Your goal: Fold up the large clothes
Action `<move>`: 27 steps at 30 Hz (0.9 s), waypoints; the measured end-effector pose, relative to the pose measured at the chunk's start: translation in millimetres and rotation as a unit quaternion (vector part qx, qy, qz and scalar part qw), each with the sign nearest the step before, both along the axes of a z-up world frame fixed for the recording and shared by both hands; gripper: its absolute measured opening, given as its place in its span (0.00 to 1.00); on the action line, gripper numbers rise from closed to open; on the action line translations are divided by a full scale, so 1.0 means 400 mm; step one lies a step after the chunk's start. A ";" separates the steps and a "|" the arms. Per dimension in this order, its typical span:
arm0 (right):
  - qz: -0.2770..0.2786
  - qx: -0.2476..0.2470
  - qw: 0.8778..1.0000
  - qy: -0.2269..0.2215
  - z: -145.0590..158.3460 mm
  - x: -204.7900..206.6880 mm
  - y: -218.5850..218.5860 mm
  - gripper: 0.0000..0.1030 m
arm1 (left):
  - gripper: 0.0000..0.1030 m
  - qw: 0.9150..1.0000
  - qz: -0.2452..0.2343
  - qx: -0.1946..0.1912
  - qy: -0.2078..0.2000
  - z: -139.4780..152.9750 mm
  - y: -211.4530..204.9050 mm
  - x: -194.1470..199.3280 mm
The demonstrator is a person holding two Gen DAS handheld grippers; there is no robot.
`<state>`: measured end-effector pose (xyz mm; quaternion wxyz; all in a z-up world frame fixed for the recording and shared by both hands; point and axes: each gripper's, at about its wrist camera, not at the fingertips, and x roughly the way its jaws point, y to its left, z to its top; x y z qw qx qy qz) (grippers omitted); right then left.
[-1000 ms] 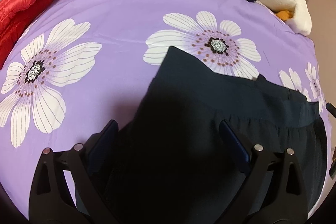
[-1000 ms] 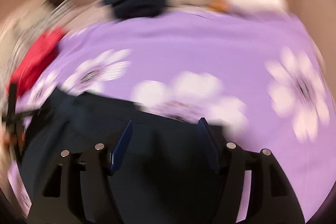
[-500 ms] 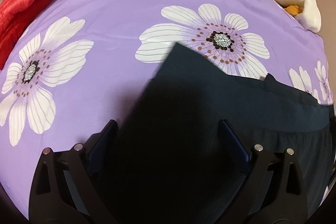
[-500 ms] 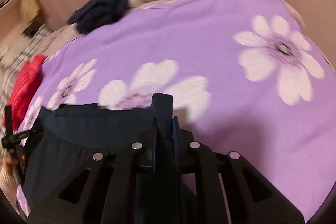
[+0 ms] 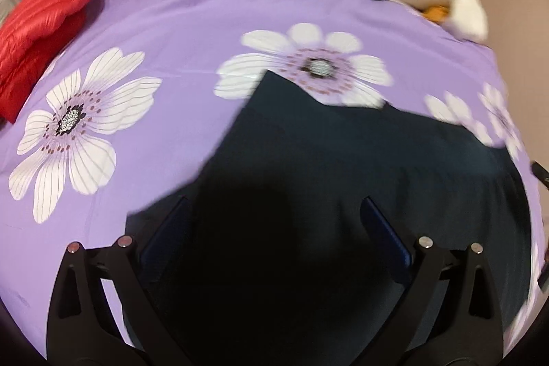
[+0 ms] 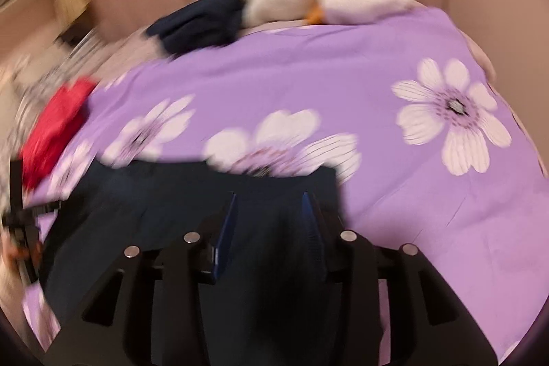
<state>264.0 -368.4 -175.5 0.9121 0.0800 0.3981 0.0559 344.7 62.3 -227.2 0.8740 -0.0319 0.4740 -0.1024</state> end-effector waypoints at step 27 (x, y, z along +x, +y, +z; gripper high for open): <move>0.028 -0.071 0.997 -0.015 -0.026 -0.394 0.208 0.51 | 0.91 0.998 -0.007 0.019 -0.057 0.039 -0.009 -0.384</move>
